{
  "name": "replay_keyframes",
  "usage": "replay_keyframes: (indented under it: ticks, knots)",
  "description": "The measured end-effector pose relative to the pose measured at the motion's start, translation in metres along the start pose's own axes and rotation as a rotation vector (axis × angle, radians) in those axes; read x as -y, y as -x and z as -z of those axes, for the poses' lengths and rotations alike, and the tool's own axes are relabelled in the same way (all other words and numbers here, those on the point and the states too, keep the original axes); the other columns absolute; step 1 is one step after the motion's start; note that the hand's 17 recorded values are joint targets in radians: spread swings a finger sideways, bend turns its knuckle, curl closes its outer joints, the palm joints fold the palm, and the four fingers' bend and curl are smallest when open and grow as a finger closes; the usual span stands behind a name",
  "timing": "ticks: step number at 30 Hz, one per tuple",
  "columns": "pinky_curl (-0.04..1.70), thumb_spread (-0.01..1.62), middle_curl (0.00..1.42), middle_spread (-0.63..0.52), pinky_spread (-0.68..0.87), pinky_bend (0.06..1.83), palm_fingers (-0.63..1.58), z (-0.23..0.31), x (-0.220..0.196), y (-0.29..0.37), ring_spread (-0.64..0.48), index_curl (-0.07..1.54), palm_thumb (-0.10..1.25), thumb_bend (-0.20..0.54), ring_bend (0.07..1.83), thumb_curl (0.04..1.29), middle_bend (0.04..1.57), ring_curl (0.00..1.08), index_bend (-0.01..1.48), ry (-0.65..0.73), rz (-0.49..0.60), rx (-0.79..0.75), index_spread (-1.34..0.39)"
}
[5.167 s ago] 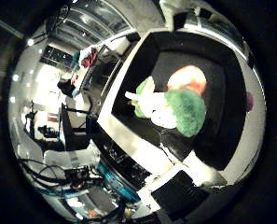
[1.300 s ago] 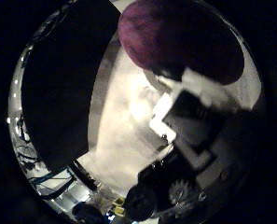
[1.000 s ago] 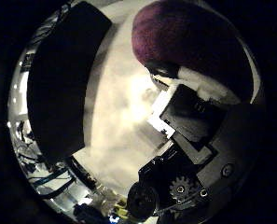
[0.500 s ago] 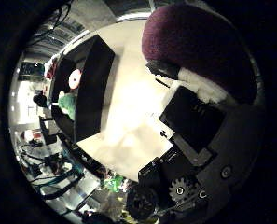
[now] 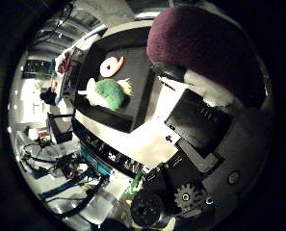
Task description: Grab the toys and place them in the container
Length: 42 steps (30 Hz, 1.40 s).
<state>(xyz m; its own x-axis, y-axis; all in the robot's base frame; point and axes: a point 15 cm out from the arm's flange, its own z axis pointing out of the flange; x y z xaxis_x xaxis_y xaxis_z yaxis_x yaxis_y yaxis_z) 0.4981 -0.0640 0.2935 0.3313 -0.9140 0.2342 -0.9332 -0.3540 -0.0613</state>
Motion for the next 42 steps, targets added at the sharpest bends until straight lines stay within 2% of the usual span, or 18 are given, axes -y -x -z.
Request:
replay_keyframes:
  ticks: [8,17,19,20,21,22,23,25,28,32,35,42]
  knots:
    - [1.21,1.06,0.64,-0.1,-0.2,1.09,1.13,0.006,0.042,0.112,-0.23,0.71,1.0,-0.016,1.32,0.54,1.4,0.75,1.23,-0.027,0.058,0.057,-0.19]
    - [1.21,1.07,0.63,-0.11,-0.22,1.05,1.13,-0.001,0.082,0.176,-0.22,0.7,0.98,-0.022,1.31,0.54,1.37,0.75,1.21,-0.1,0.094,0.101,-0.19]
    - [1.15,1.05,0.61,-0.11,-0.25,1.01,1.1,-0.001,0.087,0.185,-0.22,0.68,0.93,-0.036,1.28,0.53,1.33,0.72,1.09,-0.115,0.104,0.102,-0.21]
    - [1.1,1.02,0.59,-0.12,-0.28,0.99,1.03,-0.002,0.088,0.187,-0.23,0.65,0.9,-0.039,1.27,0.53,1.29,0.7,0.96,-0.114,0.106,0.102,-0.24]
    - [1.06,0.99,0.56,-0.16,-0.35,1.05,0.72,-0.002,0.087,0.188,-0.25,0.63,0.88,-0.034,1.28,0.53,1.15,0.7,0.74,-0.11,0.108,0.102,-0.31]
    - [1.03,1.01,0.51,-0.17,-0.39,1.07,0.44,-0.003,0.086,0.188,-0.26,0.57,0.9,-0.017,1.25,0.52,0.98,0.68,0.59,-0.104,0.111,0.1,-0.37]
    - [1.01,1.02,0.45,-0.17,-0.34,0.98,0.12,-0.004,0.084,0.186,-0.24,0.53,0.89,-0.02,1.13,0.52,0.82,0.63,0.56,-0.098,0.115,0.097,-0.44]
    - [0.95,1.03,0.38,-0.12,-0.15,0.88,-0.12,-0.006,0.079,0.186,-0.1,0.45,0.88,-0.023,0.84,0.51,0.65,0.5,0.52,-0.078,0.126,0.095,-0.49]
    - [0.82,1.01,0.31,-0.05,0.22,0.74,-0.1,-0.005,0.07,0.179,0.11,0.37,0.87,-0.024,0.59,0.5,0.43,0.36,0.35,-0.051,0.132,0.093,-0.51]
    - [0.69,1.0,0.29,-0.01,0.42,0.64,-0.04,0.001,0.067,0.164,0.18,0.33,0.86,-0.025,0.49,0.49,0.31,0.3,0.23,-0.058,0.114,0.094,-0.51]
    - [0.61,1.0,0.29,0.01,0.49,0.58,0.0,0.014,0.062,0.159,0.2,0.33,0.84,-0.027,0.44,0.48,0.25,0.28,0.19,-0.066,0.102,0.094,-0.51]
    - [0.5,1.0,0.3,0.02,0.52,0.5,0.04,0.039,0.019,0.162,0.21,0.33,0.84,-0.025,0.35,0.46,0.19,0.25,0.19,0.022,0.067,0.137,-0.5]
